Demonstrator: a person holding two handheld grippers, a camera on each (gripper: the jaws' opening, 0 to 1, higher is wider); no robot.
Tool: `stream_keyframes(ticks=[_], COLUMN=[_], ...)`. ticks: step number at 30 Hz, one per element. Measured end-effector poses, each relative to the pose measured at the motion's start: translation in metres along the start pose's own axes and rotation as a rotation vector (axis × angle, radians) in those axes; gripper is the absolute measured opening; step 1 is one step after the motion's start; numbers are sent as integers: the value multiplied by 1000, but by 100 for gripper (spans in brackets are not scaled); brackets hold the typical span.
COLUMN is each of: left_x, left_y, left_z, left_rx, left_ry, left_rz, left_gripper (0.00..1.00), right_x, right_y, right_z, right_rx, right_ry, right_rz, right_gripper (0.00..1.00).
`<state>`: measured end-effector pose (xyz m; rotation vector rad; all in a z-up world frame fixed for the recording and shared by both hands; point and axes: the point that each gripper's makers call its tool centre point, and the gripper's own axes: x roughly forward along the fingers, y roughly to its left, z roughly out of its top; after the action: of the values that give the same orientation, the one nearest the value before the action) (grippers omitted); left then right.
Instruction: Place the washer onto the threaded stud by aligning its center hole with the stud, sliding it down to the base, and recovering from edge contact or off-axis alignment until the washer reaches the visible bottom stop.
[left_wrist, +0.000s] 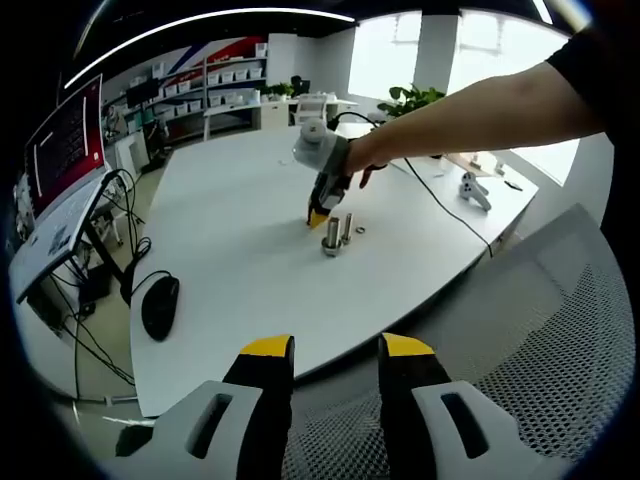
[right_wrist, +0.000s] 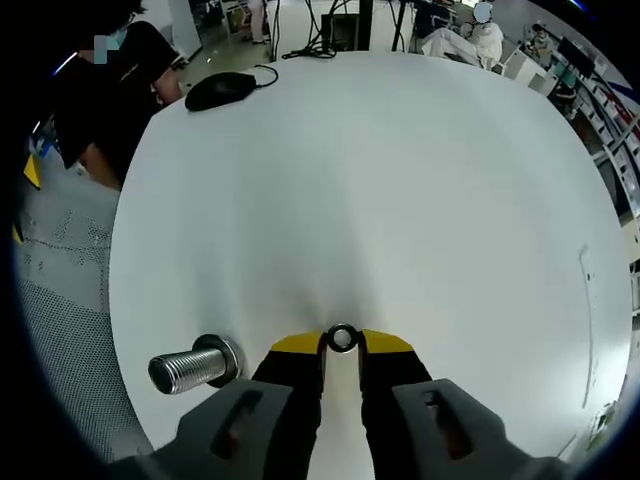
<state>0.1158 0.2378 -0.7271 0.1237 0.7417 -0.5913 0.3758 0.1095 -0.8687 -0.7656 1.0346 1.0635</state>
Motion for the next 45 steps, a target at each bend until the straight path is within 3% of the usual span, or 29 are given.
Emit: stream_keyframes(ticks=[19, 32, 45], left_x=[0, 0, 0], left_y=[0, 0, 0], left_z=[0, 0, 1], left_rx=[0, -1, -2], left_ry=[0, -1, -3], left_rz=[1, 2, 4], left_gripper=[32, 32, 32], right_x=[-5, -22, -36], right_y=[1, 1, 25], right_z=[-9, -54, -93], right_rx=[34, 119, 178], right_ry=[-83, -81, -125], right_rz=[-56, -45, -49], right_gripper=[14, 14, 14])
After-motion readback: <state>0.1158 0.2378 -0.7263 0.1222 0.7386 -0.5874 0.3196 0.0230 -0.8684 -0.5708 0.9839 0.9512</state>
